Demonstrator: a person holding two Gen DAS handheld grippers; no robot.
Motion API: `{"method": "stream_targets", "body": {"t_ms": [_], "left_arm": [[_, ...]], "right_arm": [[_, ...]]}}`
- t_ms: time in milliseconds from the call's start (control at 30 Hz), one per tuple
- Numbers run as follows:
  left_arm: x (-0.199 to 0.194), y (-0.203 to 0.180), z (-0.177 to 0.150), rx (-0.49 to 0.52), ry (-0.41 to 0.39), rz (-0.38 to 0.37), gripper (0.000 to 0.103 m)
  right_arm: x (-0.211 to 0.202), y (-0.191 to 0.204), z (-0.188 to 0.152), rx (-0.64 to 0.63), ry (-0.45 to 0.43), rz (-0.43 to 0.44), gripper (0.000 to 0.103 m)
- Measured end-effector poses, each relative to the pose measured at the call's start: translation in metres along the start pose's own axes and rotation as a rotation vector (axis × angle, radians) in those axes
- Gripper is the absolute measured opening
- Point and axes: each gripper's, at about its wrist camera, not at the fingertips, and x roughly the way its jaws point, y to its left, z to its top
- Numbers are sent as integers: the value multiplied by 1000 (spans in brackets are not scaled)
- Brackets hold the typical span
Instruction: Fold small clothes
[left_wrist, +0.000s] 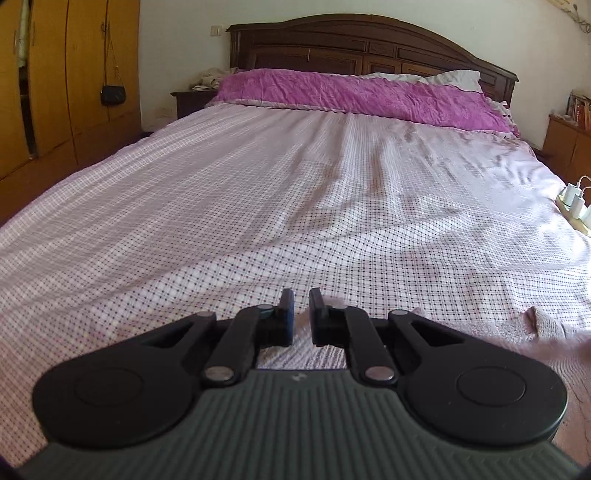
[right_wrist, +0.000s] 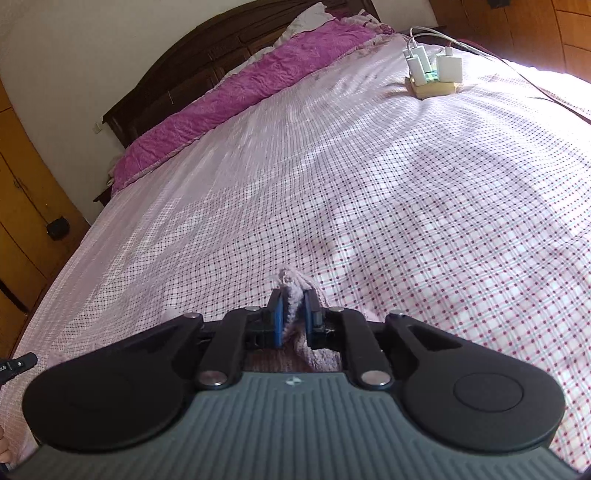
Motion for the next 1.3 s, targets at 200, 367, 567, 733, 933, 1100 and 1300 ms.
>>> {"method": "stream_targets", "body": {"t_ms": [200,367,567,733,933,1100,1300], "left_arm": [[-14,4,-3,43,12,-25,12],[-27,9,-14,61,42,-47,12],[-23,4,-20,93,50,-102,12],[2,3,-24,66,84,-206,12],[30,12,-28,59,107,-109,12],[22,20,-24,27,97,-111,12],[-3,25,-17,69,64,-49,12]], "right_arm": [[-15,2,1,-87,-51,-6,56],[-43,-2,0,-132,-78,10,60],[-62,3,-13,-159,-48,91,60],[-46,11,-31,-188,9,80,60],[-21,5,-47,-209,13,45,60],[-21,3,-47,-200,8,53,60],[-46,-3,-41,-124,-16,75,61]]}}
